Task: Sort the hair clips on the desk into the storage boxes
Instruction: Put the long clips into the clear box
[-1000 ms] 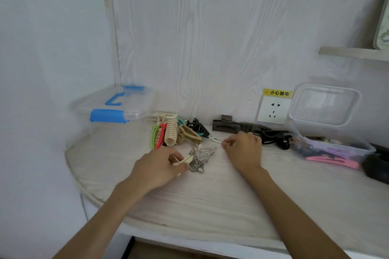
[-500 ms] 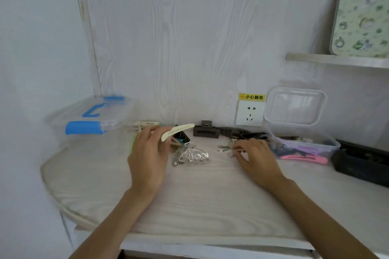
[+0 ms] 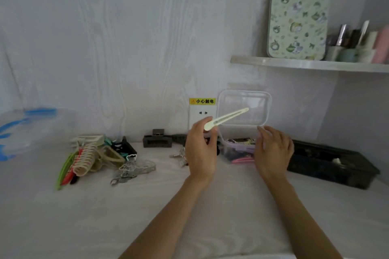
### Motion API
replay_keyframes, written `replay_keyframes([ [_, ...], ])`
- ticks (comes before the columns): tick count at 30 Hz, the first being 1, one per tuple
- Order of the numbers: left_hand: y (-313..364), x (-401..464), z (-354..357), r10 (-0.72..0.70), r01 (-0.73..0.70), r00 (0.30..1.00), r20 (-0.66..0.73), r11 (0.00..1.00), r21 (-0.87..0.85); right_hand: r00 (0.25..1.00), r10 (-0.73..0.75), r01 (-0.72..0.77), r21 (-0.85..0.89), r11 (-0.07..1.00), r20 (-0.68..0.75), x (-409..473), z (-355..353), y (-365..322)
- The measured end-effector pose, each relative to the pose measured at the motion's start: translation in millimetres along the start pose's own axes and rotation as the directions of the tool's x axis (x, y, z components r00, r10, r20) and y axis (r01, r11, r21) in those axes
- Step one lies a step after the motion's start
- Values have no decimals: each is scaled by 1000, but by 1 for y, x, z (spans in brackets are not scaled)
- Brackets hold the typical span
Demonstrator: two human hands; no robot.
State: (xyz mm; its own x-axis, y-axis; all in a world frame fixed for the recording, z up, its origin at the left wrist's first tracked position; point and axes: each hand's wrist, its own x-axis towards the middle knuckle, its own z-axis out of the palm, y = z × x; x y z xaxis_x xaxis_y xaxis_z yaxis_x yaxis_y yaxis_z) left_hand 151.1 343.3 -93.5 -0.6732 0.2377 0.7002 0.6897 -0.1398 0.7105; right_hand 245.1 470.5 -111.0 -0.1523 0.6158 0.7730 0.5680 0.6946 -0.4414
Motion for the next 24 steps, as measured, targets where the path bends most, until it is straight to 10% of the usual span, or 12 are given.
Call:
replay_keyframes([
  [7, -2, 5, 25, -56, -119, 894, 444, 927, 356, 974, 166, -140, 169, 976, -151, -2, -12, -11],
  [12, -19, 11, -35, 26, -256, 872, 488, 875, 410, 998, -61, 61, 175, 983, -2, -9, -11, -15],
  [17, -43, 16, -159, 27, -254, 938, 345, 729, 636, 939, -321, 292, 205, 934, 126, -23, -11, -51],
  [24, -73, 21, -273, -205, 190, 976, -66, 673, 715, 740, -593, 430, 454, 780, 318, -83, 17, -191],
])
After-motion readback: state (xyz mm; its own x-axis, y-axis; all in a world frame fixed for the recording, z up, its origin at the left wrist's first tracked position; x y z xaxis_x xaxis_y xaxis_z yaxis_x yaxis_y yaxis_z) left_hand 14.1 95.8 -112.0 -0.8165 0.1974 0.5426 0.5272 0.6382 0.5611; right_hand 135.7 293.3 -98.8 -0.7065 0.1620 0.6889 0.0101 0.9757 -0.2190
